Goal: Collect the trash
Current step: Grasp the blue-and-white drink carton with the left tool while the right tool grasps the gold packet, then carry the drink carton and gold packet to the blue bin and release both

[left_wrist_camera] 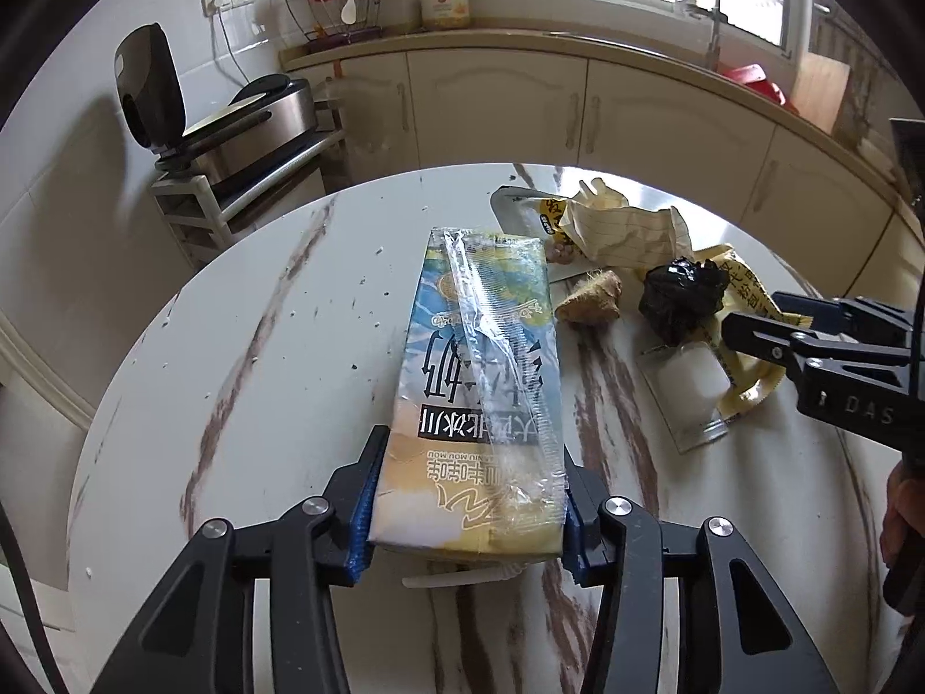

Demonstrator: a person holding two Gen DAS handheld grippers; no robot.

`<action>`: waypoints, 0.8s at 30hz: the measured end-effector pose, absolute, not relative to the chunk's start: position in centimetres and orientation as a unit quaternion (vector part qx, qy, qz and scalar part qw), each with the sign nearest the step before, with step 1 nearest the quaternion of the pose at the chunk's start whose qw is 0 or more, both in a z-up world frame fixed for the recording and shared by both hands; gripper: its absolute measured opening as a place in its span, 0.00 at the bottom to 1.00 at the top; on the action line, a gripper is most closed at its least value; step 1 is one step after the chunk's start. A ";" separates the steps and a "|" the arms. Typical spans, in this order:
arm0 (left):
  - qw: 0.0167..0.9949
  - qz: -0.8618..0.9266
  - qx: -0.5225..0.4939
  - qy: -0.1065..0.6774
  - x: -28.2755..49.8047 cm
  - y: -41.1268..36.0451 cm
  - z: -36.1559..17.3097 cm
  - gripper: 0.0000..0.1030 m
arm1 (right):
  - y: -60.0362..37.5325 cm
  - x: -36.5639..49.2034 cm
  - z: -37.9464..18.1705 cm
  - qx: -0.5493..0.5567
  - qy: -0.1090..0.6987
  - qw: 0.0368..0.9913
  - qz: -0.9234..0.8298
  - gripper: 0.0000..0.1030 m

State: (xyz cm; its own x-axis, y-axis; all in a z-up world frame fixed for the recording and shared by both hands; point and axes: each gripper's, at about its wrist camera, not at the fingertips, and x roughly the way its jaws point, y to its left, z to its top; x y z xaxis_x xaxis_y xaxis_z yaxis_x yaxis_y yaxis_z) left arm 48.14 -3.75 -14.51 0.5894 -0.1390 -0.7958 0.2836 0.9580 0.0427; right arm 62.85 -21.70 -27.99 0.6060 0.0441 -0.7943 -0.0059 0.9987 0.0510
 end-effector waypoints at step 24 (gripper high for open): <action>0.911 -0.171 0.071 0.368 31.6 -6.1 -6.6 0.43 | -25.3 46.9 -20.5 0.137 0.353 0.920 0.104 0.15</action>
State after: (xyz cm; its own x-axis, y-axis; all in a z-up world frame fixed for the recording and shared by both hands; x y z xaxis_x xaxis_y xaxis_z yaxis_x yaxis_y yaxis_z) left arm 31.63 -6.12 -6.62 0.6704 -0.2603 -0.6948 0.3644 0.9312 0.0028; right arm 46.92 -25.32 -20.55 0.7291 0.2882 -0.6208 -0.0950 0.9409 0.3252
